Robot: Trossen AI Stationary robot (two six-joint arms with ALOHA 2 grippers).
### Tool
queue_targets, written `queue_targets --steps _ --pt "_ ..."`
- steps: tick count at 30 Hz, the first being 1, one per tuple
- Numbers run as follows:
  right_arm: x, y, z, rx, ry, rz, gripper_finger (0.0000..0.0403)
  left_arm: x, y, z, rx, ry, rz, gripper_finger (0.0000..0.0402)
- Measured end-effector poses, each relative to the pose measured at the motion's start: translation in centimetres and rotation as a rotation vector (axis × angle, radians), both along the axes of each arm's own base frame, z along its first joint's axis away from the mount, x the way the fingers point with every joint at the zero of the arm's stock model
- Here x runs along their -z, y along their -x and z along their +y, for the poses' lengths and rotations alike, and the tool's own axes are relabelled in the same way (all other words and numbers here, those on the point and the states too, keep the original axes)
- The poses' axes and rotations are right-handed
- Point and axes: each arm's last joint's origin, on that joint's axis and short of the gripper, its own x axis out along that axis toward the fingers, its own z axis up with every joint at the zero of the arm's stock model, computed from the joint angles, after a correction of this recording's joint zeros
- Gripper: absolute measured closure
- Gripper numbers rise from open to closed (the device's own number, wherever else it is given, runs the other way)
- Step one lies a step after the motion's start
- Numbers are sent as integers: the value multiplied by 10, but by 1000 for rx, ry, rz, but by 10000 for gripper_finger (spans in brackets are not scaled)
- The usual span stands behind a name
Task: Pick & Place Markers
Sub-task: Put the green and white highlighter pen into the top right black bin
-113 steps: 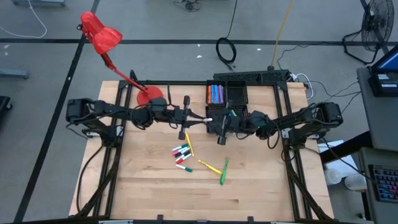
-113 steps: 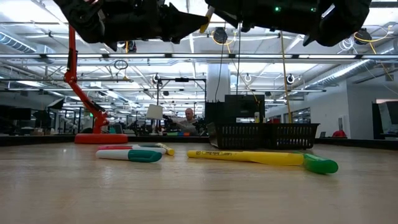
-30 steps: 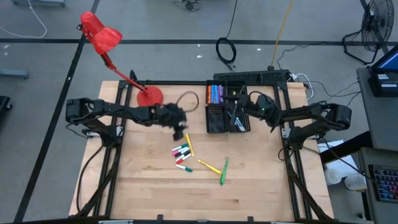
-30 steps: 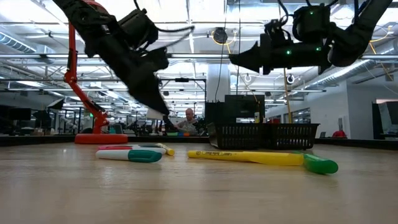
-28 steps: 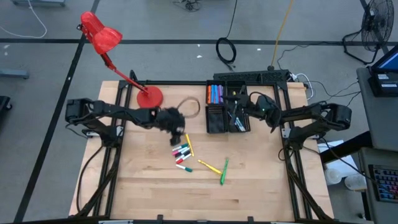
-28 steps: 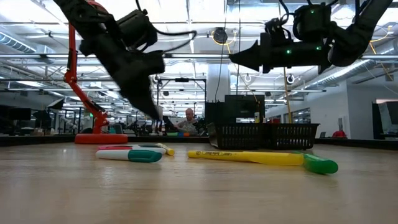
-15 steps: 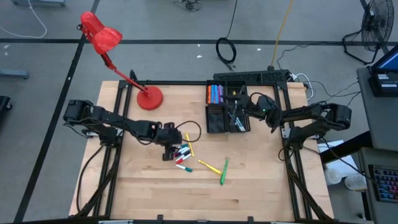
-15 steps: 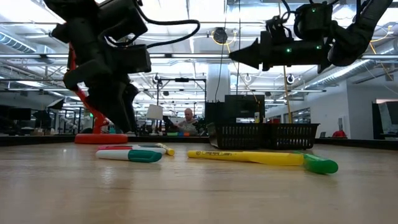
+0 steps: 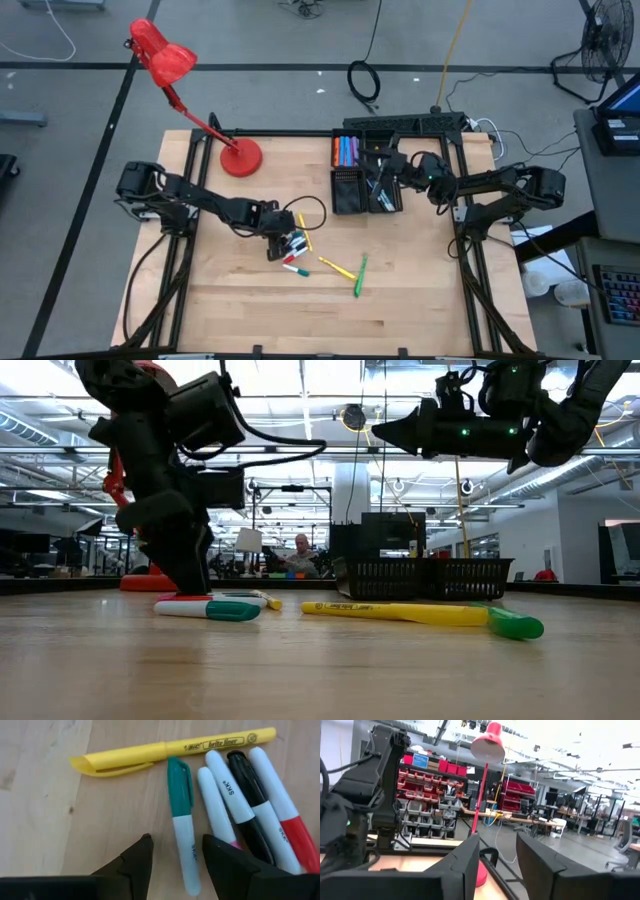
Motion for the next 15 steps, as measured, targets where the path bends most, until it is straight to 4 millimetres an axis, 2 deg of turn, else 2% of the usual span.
queue_targets --steps 6,8,12,15 --pt "-2 0 0 4 21 -13 282 9 2 3 -64 -1 64 238" --pt "-2 0 0 4 22 -14 282 10 4 4 -92 2 87 269" --pt "-2 0 0 4 22 -15 282 10 7 6 -94 8 112 366" --pt "-2 0 0 4 21 -13 282 6 9 8 -87 23 106 373"
